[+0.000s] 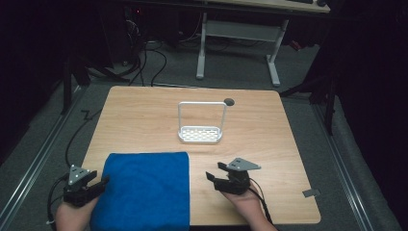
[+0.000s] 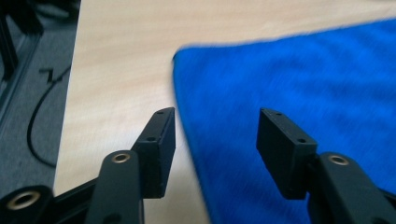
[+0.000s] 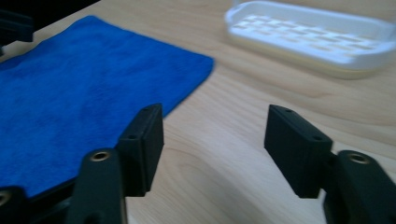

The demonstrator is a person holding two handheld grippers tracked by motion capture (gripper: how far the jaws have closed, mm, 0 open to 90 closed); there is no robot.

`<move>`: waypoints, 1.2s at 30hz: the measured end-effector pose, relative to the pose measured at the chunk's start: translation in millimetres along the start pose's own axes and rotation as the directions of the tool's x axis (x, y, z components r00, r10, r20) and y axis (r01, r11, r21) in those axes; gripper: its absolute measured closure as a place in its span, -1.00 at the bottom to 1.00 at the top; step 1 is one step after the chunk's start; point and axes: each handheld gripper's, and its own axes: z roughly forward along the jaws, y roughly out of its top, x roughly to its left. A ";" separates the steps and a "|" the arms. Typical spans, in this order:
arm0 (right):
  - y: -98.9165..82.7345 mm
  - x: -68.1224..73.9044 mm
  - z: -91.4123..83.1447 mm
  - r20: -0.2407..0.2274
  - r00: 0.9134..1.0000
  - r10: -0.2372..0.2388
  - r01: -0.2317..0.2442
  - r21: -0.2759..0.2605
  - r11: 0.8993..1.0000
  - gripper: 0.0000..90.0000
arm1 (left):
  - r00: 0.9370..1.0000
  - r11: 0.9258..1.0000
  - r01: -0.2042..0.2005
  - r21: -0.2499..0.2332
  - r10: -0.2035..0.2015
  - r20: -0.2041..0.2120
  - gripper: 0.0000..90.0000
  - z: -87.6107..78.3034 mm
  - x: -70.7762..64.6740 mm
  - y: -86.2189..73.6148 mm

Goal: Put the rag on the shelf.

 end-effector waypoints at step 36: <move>-5.0 25.0 39.2 0.095 0.986 -0.137 0.118 0.188 0.975 1.00 | 0.988 0.991 -0.129 0.041 0.125 0.088 0.93 3.2 -42.5 -12.6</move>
